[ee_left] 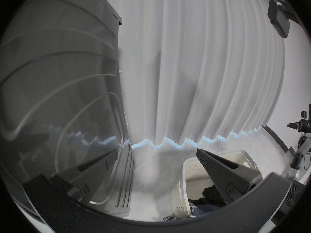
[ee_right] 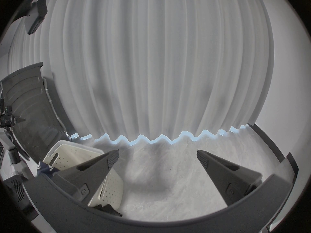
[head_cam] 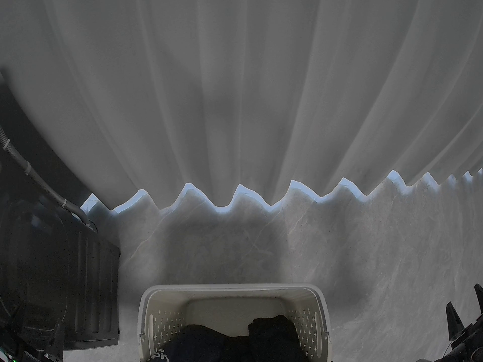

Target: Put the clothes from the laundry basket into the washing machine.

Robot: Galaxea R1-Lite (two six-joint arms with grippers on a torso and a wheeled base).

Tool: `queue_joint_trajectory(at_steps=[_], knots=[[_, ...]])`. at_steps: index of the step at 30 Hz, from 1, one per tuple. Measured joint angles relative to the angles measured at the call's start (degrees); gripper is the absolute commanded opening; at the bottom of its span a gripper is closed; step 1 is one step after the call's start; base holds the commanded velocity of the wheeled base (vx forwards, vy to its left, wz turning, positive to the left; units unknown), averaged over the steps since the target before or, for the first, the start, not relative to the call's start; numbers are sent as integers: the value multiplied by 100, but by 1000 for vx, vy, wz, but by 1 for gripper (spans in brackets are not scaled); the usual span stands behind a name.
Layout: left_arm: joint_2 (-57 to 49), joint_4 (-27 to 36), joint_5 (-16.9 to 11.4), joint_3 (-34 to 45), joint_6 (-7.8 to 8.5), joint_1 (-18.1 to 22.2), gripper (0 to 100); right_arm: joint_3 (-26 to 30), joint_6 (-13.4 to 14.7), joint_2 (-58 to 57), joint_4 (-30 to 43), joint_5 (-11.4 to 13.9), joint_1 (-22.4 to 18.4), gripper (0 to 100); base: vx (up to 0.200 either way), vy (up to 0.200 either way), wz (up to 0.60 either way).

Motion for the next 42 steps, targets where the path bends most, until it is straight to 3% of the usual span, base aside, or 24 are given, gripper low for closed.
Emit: queue_joint_trajectory(at_steps=[39,42], knots=[[0,0,0,0,0,-2,100,0,0,0,-4,0,0,100,0,0,0],[0,0,0,0,2,-2,100,0,0,0,-4,0,0,100,-200,0,0]])
